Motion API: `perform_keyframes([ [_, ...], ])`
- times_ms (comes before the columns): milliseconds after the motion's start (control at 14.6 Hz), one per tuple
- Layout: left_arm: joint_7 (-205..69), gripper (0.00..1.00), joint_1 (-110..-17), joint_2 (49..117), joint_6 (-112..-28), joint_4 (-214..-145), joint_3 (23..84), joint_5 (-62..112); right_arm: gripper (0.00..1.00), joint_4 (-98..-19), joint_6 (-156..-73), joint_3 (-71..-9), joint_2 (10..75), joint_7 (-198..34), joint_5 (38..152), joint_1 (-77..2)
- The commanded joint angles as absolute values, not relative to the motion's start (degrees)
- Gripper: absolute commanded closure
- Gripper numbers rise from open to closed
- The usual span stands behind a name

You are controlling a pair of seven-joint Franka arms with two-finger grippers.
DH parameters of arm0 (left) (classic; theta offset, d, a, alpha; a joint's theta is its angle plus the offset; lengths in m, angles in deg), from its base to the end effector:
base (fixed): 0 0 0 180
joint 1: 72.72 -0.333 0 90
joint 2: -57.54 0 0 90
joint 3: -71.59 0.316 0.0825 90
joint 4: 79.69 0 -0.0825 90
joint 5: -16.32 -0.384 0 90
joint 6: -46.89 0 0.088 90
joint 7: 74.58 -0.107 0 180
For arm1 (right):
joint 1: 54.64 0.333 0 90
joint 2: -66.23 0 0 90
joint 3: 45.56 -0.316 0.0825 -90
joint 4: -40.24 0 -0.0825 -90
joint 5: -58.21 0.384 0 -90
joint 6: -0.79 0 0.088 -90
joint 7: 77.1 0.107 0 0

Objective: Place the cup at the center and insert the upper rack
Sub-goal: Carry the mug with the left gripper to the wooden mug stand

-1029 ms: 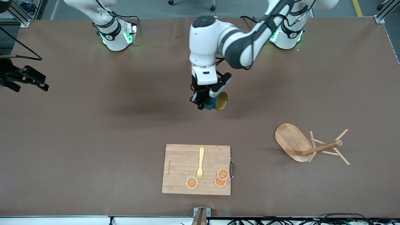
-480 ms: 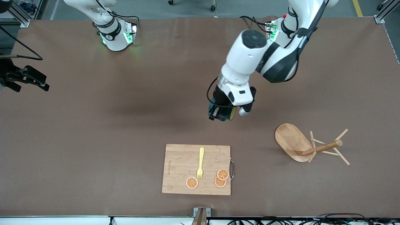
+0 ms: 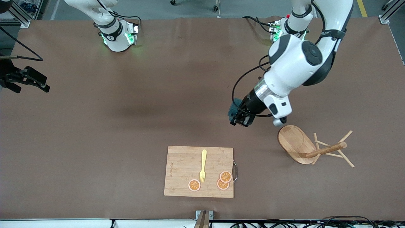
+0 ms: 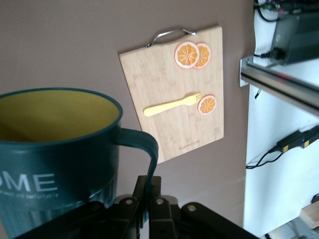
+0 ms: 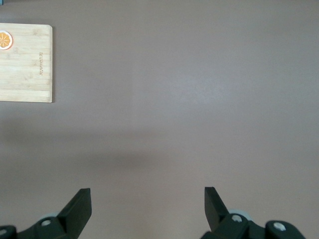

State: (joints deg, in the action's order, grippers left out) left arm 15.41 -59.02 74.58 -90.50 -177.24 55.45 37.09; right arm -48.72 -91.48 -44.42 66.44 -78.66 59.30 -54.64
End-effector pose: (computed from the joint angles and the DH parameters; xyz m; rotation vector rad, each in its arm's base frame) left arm 0.5947 -0.3222 0.4694 2.0763 1.5738 -0.1654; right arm 0.5578 -0.0092 0.6388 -3.1224 -0.0112 -0.0966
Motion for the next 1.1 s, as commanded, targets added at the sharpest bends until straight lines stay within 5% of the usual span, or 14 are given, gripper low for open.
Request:
perform_keyframes([
  [0,13.9,0.99,-63.3,72.7,-87.1,-179.1,55.1,43.1,0.0,-49.4,-91.6,-44.6,67.2,-78.8,58.6,-54.7],
  [1029,-4.5,0.99,-79.1,76.3,-84.9,-177.3,55.2,53.6,0.0,-49.3,-91.9,-44.5,67.1,-78.8,58.6,-54.7],
])
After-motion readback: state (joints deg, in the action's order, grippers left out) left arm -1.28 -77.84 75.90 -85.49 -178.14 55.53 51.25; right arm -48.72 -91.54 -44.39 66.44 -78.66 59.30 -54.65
